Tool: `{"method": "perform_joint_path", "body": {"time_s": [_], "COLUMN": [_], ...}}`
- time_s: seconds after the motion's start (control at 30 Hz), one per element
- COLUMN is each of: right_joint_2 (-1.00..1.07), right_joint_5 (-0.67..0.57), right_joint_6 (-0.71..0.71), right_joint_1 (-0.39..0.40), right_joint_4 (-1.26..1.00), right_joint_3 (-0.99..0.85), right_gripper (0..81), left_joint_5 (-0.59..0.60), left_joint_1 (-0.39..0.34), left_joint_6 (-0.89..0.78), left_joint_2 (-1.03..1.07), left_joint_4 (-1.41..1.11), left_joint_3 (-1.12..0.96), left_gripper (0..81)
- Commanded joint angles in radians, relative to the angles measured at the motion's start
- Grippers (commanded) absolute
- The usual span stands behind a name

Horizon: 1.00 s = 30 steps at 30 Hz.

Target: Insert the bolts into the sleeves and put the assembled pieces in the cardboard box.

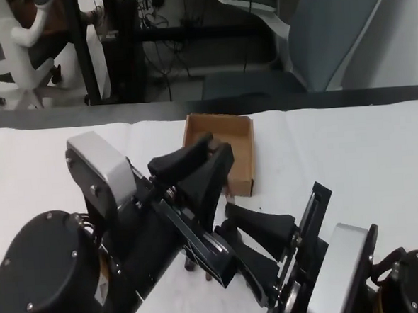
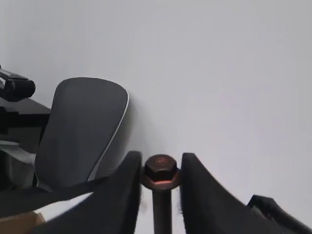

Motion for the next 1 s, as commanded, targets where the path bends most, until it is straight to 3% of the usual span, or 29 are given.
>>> {"method": "perform_joint_path", "body": {"time_s": [0.0, 0.2, 0.6, 0.97], "right_joint_2": [0.000, 0.000, 0.000, 0.000], "right_joint_5": [0.006, 0.012, 0.103, 0.103], "right_joint_6": [-0.031, -0.193, -0.195, -0.185], "right_joint_1": [0.000, 0.000, -0.004, -0.004], "right_joint_4": [-0.016, -0.016, -0.060, -0.101], "right_joint_3": [-0.011, -0.009, -0.009, -0.020], "right_gripper": [0.6, 0.6, 0.6, 0.6], "left_joint_5": [0.050, 0.046, 0.137, 0.225], "left_joint_1": [0.001, 0.001, 0.096, 0.094], "left_joint_6": [0.023, -0.037, -0.037, -0.074], "left_joint_2": [-0.008, -0.061, -0.215, -0.206], "left_joint_4": [-0.124, -0.082, 0.092, 0.108], "left_joint_3": [-0.001, 0.001, 0.001, 0.001], "left_gripper": [1.8, 1.8, 1.8, 1.8]}}
